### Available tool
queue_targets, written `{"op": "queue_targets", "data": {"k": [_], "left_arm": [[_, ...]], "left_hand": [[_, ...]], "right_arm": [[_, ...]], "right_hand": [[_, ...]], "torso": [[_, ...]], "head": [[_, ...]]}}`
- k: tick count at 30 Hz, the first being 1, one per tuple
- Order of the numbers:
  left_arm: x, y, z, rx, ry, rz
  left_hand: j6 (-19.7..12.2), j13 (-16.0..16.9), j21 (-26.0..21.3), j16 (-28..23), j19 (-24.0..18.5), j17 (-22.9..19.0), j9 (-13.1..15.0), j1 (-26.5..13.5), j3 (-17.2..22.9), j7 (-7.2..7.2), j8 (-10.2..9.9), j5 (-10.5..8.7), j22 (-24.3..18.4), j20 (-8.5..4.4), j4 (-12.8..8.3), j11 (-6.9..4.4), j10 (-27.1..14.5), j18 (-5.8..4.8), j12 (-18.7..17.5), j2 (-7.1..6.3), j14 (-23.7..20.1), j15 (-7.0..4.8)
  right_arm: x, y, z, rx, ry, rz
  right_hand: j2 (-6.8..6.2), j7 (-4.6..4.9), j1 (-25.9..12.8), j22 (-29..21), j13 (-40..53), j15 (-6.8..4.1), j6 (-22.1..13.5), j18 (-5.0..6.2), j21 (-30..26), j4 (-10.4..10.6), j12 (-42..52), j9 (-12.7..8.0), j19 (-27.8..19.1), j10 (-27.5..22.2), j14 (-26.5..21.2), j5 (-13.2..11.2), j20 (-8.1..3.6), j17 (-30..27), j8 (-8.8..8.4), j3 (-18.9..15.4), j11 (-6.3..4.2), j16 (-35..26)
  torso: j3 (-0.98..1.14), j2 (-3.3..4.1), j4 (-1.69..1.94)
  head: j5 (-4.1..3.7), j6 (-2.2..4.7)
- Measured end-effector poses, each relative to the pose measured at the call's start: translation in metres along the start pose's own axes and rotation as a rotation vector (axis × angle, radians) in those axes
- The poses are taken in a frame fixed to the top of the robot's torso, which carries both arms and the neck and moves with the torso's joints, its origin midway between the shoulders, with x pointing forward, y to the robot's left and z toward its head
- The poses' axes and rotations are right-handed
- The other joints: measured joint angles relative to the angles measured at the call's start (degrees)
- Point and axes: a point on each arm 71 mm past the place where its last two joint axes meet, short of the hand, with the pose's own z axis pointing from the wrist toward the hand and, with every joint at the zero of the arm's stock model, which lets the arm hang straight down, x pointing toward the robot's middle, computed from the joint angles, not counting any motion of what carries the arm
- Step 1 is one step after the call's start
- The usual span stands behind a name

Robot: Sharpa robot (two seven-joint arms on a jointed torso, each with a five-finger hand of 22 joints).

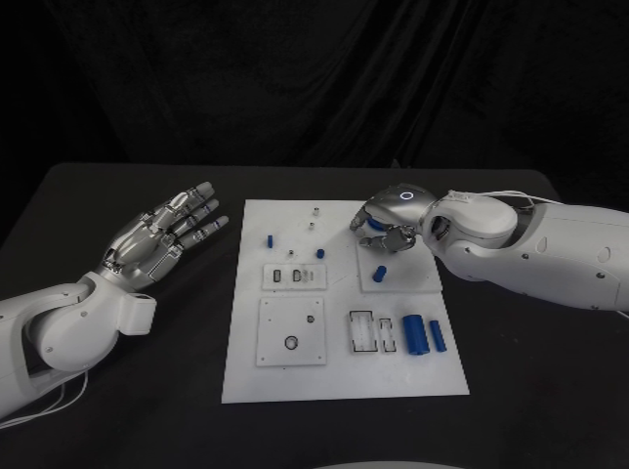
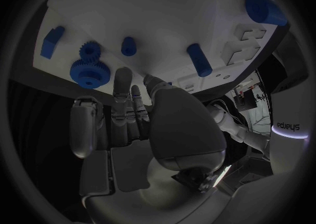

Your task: Assemble the parts on the task board

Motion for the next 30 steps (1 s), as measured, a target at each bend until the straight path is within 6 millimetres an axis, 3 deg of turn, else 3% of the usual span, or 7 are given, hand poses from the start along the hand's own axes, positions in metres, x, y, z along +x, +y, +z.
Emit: {"op": "queue_targets", "data": {"k": [17, 30], "left_arm": [[-0.001, -0.001, -0.001, 0.0, -0.002, 0.0], [-0.001, -0.001, -0.003, 0.0, -0.005, 0.001]], "left_hand": [[0.0, 0.0, 0.0, 0.0, 0.0, 0.0, 0.0, 0.0, 0.0, 0.0, 0.0, 0.0, 0.0, 0.0, 0.0, 0.0, 0.0, 0.0, 0.0, 0.0, 0.0, 0.0], [0.0, 0.0, 0.0, 0.0, 0.0, 0.0, 0.0, 0.0, 0.2, 0.0, 0.0, 0.0, 0.0, 0.0, -0.2, 0.0, 0.0, -0.01, 0.0, 0.0, 0.0, 0.0]], "right_arm": [[-0.003, -0.005, -0.005, 0.008, -0.014, 0.004], [-0.06, -0.027, -0.039, 0.047, -0.192, 0.007]], "right_hand": [[0.54, -0.2, 0.2, 0.0, 0.0, 0.12, 0.2, 0.0, 0.1, -0.3, 0.0, -0.4, 0.1, -0.2, 0.1, 0.2, -0.07, 1.7, 0.29, -0.3, -0.17, 0.7], [0.99, -0.39, -0.2, 0.0, 0.3, 0.0, 1.7, 0.0, 1.0, 0.0, 1.3, -0.9, 0.9, 1.9, 1.5, -0.3, -0.11, 3.7, 0.29, -0.7, 0.23, 2.0]], "torso": [[0.01, 0.01, -0.03], [0.04, 0.01, -0.06]], "head": [[0.45, -0.02], [0.12, 0.52]]}}
